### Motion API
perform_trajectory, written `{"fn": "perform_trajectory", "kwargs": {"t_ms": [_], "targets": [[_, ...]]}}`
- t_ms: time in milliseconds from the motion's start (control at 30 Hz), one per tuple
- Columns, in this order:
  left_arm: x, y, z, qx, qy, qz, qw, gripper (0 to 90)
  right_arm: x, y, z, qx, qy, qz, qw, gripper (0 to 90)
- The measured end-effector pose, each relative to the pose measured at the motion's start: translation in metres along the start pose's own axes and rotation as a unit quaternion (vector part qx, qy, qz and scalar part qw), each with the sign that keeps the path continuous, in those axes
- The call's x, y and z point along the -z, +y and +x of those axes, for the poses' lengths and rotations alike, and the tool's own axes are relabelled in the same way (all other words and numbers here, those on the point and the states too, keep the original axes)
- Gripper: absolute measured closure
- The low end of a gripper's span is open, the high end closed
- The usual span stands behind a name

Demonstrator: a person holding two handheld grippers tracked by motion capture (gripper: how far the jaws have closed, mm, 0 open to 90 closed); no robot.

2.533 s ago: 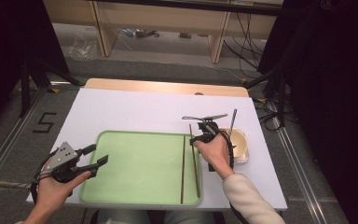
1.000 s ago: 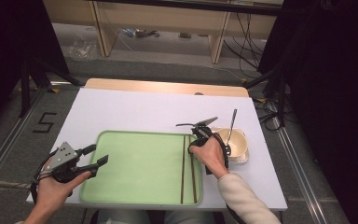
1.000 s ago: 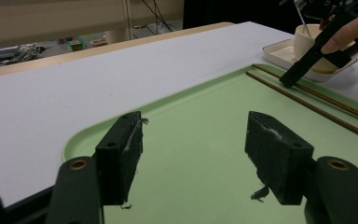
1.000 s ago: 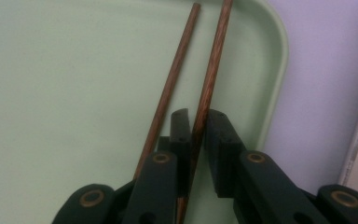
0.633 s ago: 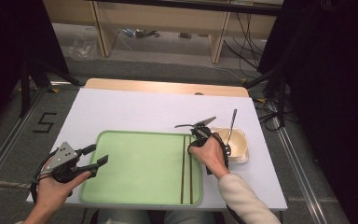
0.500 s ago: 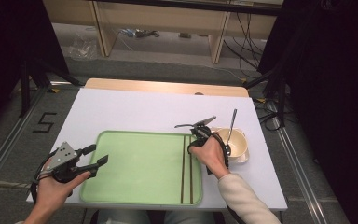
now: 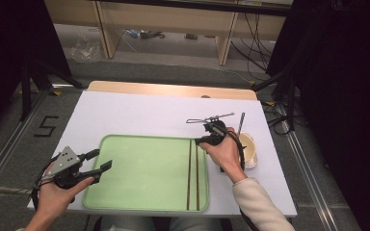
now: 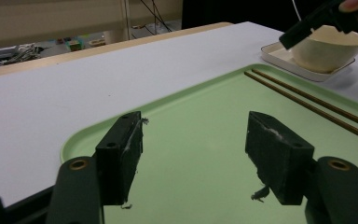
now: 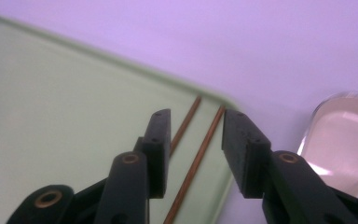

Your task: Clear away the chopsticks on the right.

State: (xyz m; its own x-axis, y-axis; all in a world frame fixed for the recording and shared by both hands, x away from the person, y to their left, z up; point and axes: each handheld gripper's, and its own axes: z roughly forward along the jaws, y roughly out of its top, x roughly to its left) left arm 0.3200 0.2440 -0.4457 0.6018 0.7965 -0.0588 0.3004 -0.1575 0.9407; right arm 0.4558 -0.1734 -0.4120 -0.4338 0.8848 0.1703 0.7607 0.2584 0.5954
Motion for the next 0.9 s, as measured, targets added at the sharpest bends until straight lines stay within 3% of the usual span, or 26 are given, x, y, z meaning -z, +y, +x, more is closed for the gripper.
{"fn": "perform_trajectory", "kwargs": {"t_ms": [33,100,167,200,233,267,300,333,467,500,633,700,767,800,833,900], "targets": [[0.000,0.000,0.000,0.003,0.000,0.000,1.0000,36.6,0.005,0.002,-0.002,-0.011,0.006,-0.007,0.9999,61.2],[0.000,0.000,0.000,0.002,0.000,0.001,1.0000,36.6,0.015,0.005,-0.007,-0.023,-0.004,-0.026,0.9994,61.3],[-0.001,0.000,-0.001,0.004,0.000,0.001,1.0000,36.6,0.021,0.007,-0.016,-0.015,-0.013,-0.058,0.9981,60.9],[-0.001,0.000,-0.001,0.002,0.000,0.000,1.0000,36.6,0.024,0.008,-0.022,-0.008,-0.014,-0.063,0.9979,60.7],[-0.001,-0.001,0.000,0.001,-0.004,-0.001,1.0000,36.6,0.028,0.008,-0.024,-0.023,-0.014,-0.064,0.9976,60.3],[-0.001,-0.001,0.000,-0.002,-0.002,0.002,1.0000,36.6,0.030,0.008,-0.026,-0.026,-0.025,-0.071,0.9968,60.2],[-0.001,-0.001,-0.001,0.000,-0.001,0.002,1.0000,36.6,0.032,0.009,-0.031,-0.021,-0.019,-0.077,0.9966,60.2],[-0.001,-0.001,-0.001,0.000,-0.002,0.003,1.0000,36.6,0.035,0.009,-0.032,-0.044,-0.022,-0.074,0.9960,60.4],[-0.001,-0.001,0.000,0.001,-0.001,0.003,1.0000,36.7,0.042,0.010,-0.045,-0.048,-0.031,-0.100,0.9934,61.5],[-0.001,-0.001,0.000,0.001,-0.002,0.003,1.0000,36.7,0.045,0.010,-0.046,-0.062,-0.036,-0.094,0.9930,61.4],[-0.002,-0.001,0.000,0.001,-0.003,0.003,1.0000,36.7,0.052,0.010,-0.063,-0.042,-0.049,-0.121,0.9905,61.1],[-0.002,-0.001,0.000,0.001,-0.002,0.003,1.0000,36.7,0.058,0.010,-0.065,-0.075,-0.055,-0.130,0.9872,61.0],[-0.002,-0.001,0.000,0.001,-0.002,0.003,1.0000,36.7,0.060,0.009,-0.069,-0.084,-0.062,-0.135,0.9853,60.8],[-0.002,-0.001,-0.001,0.002,-0.002,0.003,1.0000,36.7,0.061,0.009,-0.077,-0.053,-0.068,-0.144,0.9859,60.6],[-0.002,-0.001,-0.001,0.002,-0.002,0.003,1.0000,36.7,0.063,0.009,-0.077,-0.079,-0.066,-0.138,0.9851,60.6],[-0.002,-0.001,0.000,0.002,-0.001,0.004,1.0000,36.7,0.065,0.008,-0.080,-0.098,-0.072,-0.143,0.9822,60.4]]}}
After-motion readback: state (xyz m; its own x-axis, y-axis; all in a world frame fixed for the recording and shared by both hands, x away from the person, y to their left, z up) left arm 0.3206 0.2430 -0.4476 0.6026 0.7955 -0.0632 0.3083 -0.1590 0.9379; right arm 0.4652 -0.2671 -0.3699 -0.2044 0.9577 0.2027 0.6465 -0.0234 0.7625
